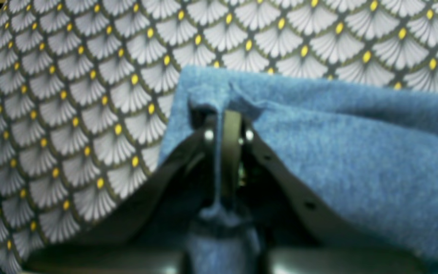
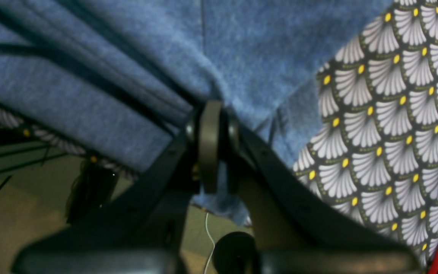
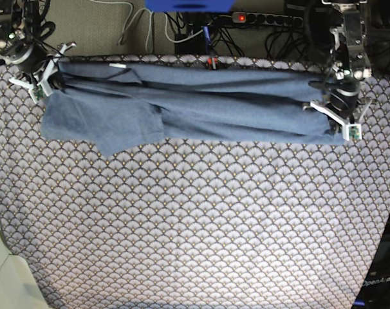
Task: Fold the T-shirt properly
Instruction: 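Lower the folded hem onto the shirt and release the right gripper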
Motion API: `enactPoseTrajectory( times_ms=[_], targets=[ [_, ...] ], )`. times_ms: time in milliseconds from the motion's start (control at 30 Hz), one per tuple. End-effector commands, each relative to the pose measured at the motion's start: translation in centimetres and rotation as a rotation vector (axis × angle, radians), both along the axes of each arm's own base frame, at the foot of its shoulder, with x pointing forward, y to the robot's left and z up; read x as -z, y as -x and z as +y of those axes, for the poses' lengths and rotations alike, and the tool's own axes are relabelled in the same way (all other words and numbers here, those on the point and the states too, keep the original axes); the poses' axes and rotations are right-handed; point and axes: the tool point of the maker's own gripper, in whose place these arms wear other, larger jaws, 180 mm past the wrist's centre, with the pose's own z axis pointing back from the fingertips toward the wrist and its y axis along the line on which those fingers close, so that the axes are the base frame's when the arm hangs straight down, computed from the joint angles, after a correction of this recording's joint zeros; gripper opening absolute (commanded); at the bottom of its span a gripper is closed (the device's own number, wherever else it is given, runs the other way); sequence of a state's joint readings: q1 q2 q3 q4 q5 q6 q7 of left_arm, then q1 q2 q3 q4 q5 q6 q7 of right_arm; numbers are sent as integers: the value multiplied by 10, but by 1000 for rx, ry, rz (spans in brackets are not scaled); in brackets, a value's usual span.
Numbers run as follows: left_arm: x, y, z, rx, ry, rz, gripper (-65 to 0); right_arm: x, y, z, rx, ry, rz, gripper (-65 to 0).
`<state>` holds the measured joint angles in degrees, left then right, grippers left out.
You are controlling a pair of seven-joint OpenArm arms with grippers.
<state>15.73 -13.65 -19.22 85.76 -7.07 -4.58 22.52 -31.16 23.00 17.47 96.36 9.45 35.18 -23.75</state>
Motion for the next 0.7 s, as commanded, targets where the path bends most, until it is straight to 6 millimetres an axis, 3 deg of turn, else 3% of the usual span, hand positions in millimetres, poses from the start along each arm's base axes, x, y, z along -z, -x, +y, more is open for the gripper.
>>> enactPoseTrajectory(
  times_ms=[0, 167, 333, 433, 500, 667],
  targets=[
    [-12, -7, 5, 6, -21, -38, -642, -7, -4, -5, -9, 13, -20, -650],
    [-10, -6, 5, 5, -19, -29, -620, -9, -6, -5, -6, 16, -26, -650],
    [-5, 3, 6, 3, -22, -8, -426, -8, -4, -7, -4, 21, -17, -648],
    [-1, 9, 6, 4, -21, 6, -345, -3, 1, -12, 6, 48, 35, -575],
    [-1, 9, 5, 4, -20, 7, -343, -2, 2, -13, 7, 54, 46, -521],
    [0, 12, 7, -2, -22, 12, -340, -8, -2, -10, -2, 60, 29, -461]
  ],
)
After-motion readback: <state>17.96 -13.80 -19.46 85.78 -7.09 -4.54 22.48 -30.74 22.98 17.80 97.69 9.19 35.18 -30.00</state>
